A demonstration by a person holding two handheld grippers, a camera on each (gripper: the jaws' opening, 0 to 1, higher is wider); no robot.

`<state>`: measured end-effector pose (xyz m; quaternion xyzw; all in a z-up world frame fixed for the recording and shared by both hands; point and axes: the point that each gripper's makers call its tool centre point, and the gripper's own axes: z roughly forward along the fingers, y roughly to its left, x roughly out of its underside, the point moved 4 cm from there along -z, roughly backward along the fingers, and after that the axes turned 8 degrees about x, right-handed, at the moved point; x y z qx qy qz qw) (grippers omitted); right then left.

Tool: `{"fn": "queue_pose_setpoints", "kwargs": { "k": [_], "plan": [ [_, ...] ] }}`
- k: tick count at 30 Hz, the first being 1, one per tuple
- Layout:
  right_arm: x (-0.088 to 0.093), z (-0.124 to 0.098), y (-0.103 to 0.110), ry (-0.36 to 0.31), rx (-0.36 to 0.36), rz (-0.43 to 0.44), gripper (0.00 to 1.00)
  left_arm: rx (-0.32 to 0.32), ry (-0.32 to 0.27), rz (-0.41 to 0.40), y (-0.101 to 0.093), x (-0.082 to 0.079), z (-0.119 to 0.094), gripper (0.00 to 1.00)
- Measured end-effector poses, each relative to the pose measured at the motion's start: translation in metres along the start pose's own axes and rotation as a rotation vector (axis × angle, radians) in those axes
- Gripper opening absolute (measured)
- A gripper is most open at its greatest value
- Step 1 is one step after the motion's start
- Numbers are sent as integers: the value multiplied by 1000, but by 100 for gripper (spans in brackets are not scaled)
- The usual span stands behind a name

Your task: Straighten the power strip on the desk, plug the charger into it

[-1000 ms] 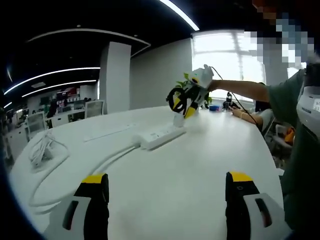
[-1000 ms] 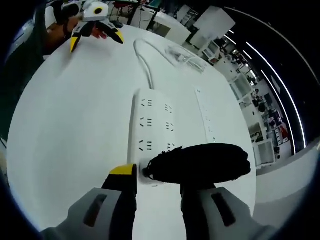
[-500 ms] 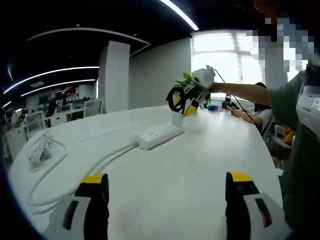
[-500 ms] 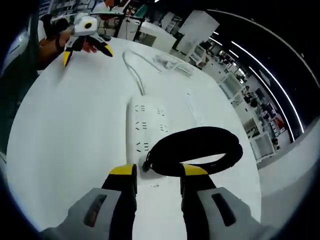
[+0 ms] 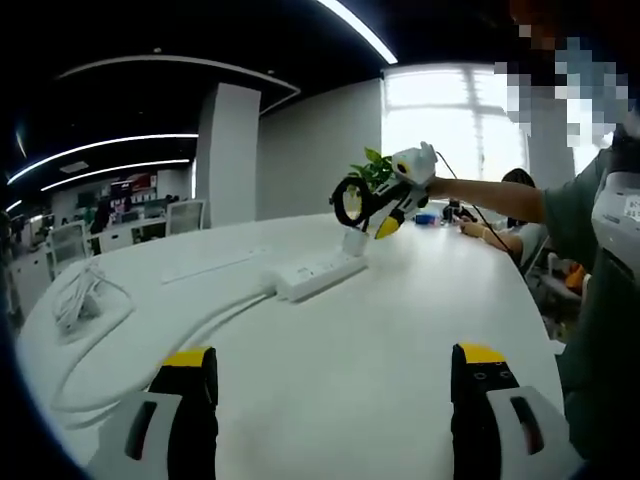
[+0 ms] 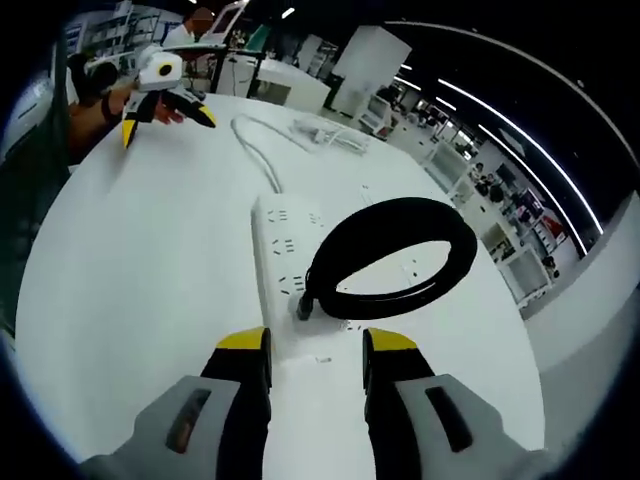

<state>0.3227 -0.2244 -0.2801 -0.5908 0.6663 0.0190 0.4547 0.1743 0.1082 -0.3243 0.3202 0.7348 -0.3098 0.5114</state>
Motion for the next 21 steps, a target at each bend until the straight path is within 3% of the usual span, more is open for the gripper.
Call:
{"fn": "queue_pose_setpoints", "kwargs": {
  "k": [15, 17, 21],
  "plan": [
    [10, -7, 9, -56, 55, 132, 36, -8, 1, -1, -2, 2, -4, 99],
    [11, -11, 5, -68, 114, 155, 34, -8, -2, -2, -2, 2, -5, 99],
    [10, -19, 7, -115, 133, 211, 35, -5, -1, 0, -2, 3, -5, 99]
  ]
}}
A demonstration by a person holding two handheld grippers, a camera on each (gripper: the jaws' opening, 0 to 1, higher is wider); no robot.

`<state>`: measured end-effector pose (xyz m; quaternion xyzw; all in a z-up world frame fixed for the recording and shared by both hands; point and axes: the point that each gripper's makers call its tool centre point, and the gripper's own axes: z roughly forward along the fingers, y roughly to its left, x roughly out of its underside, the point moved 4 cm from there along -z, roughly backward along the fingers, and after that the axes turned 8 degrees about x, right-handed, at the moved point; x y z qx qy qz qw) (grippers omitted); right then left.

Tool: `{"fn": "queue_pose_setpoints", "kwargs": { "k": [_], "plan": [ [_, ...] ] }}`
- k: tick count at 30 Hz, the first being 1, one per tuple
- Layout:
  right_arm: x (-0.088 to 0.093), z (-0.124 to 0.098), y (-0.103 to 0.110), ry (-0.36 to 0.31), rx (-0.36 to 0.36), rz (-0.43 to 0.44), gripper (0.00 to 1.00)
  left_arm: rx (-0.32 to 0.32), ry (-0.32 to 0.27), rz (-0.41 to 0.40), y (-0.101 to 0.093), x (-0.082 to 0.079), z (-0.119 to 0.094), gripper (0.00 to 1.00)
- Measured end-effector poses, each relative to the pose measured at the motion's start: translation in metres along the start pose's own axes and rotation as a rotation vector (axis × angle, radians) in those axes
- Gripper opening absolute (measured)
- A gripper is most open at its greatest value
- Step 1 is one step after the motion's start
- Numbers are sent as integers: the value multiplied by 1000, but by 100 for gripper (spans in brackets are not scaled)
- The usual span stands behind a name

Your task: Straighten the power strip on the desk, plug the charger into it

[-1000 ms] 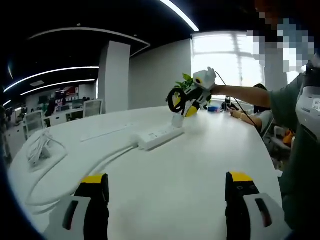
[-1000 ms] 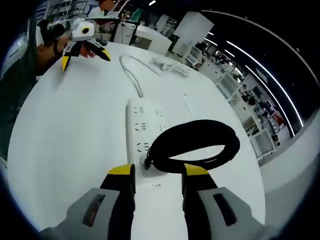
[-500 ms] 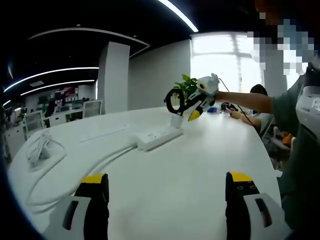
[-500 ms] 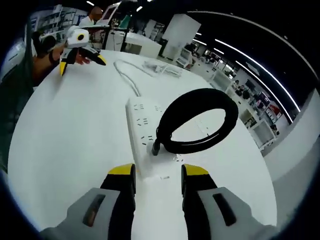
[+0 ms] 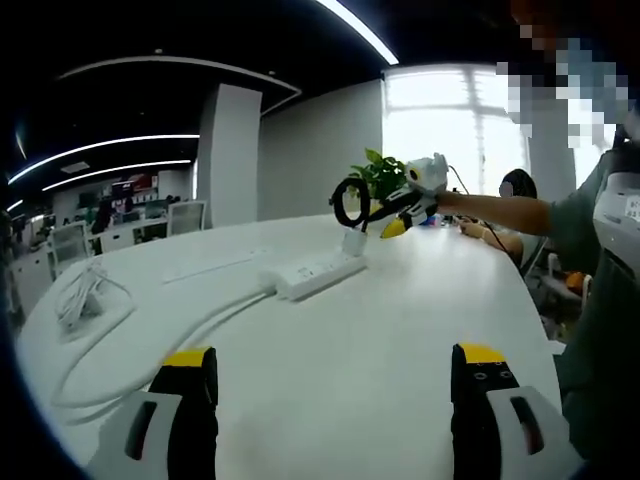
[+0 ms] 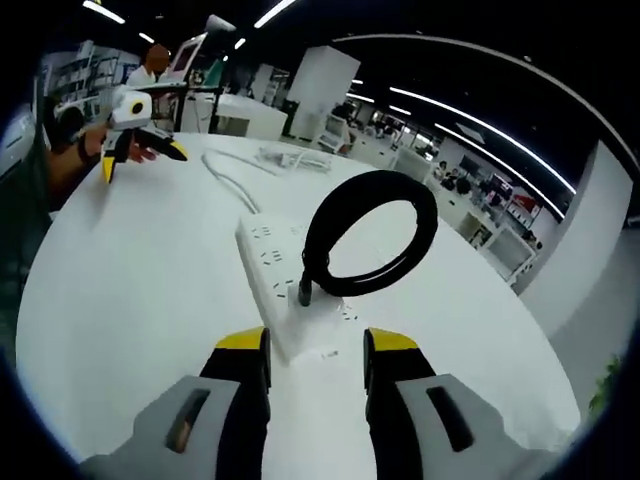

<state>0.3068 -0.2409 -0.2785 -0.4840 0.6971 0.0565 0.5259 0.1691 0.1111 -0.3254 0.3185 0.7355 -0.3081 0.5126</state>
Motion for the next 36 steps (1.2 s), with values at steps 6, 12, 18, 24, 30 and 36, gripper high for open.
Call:
{"fn": "queue_pose_setpoints", "kwargs": {
  "k": [6, 12, 18, 24, 30, 36],
  "plan": [
    [11, -5, 13, -13, 33, 69, 35, -4, -11, -4, 2, 0, -3, 99],
    [13, -9, 28, -19, 32, 102, 36, -7, -13, -5, 2, 0, -5, 99],
    [16, -13, 31, -31, 41, 134, 41, -9, -16, -6, 2, -1, -7, 99],
    [15, -18, 37, -44, 49, 150, 45, -4, -8, -2, 3, -1, -5, 99],
    [14, -24, 46, -56, 42, 183, 49, 2, -4, -2, 5, -5, -1, 99],
    [8, -32, 55, -70, 37, 188, 56, 26, 25, 19, 2, -8, 5, 99]
  ]
}}
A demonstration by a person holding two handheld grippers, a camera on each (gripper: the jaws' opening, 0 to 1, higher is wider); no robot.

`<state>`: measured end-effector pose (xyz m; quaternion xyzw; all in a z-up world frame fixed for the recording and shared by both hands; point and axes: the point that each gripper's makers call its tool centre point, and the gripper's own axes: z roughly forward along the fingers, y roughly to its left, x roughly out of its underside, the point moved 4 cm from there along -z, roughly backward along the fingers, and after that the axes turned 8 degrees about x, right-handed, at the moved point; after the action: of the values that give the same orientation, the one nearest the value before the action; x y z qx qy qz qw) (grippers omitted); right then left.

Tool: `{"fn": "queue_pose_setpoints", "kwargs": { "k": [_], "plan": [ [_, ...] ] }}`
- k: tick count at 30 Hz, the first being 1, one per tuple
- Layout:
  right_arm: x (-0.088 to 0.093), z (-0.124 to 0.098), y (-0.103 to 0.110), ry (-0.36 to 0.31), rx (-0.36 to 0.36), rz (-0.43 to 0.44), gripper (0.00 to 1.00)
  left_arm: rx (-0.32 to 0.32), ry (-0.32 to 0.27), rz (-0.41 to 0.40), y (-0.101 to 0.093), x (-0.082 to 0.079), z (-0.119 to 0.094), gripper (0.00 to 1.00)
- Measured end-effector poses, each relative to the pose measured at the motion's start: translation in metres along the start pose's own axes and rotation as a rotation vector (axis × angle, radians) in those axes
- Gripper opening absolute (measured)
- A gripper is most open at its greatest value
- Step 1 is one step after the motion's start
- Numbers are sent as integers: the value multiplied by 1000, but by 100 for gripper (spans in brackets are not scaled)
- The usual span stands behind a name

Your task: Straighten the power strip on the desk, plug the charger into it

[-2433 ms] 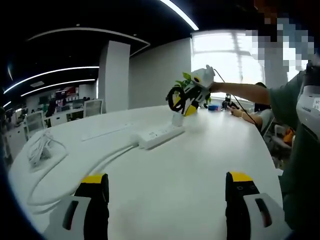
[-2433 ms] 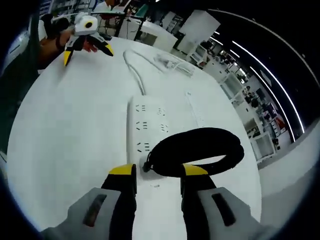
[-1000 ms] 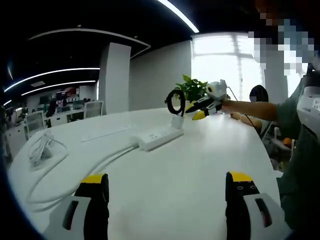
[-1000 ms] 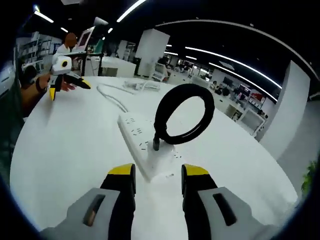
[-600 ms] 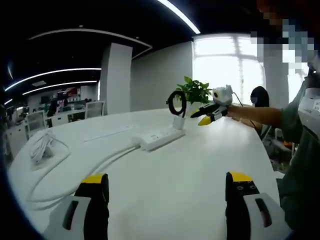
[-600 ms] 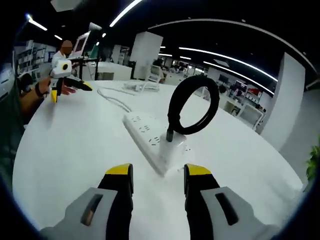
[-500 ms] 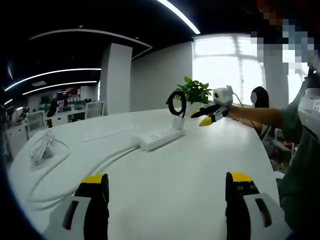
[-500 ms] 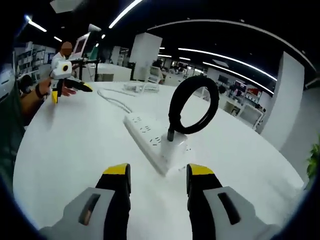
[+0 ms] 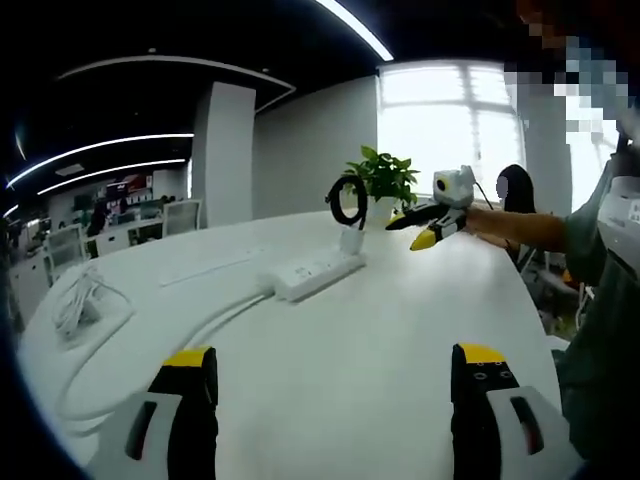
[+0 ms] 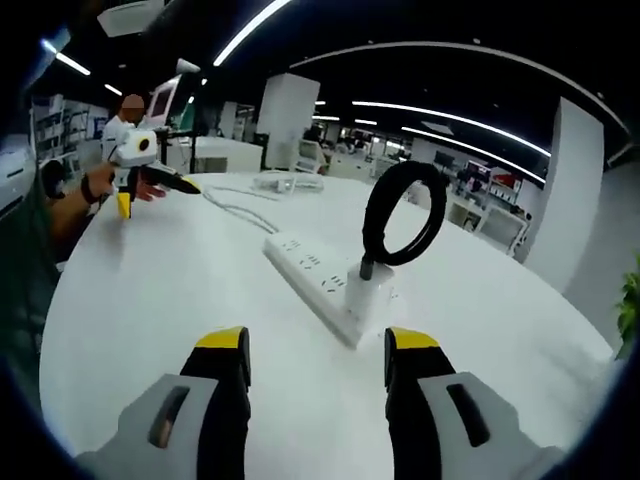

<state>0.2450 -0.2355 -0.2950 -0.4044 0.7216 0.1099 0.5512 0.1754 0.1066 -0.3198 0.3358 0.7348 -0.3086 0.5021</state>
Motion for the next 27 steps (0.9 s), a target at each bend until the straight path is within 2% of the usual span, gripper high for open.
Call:
{"fn": "queue_pose_setpoints", "kwargs": {
  "k": [8, 17, 21, 27],
  "plan": [
    [-2, -9, 15, -26, -5, 16, 65, 12, 17, 24, 0, -6, 5, 99],
    [7, -19, 25, -23, -11, 79, 69, 33, 42, 61, -2, -14, 12, 99],
    [9, -25, 32, -29, -10, 88, 75, 40, 54, 74, -2, -17, 16, 99],
    [18, -32, 41, -26, -15, 92, 76, 51, 65, 83, -5, -19, 24, 99]
  ]
}}
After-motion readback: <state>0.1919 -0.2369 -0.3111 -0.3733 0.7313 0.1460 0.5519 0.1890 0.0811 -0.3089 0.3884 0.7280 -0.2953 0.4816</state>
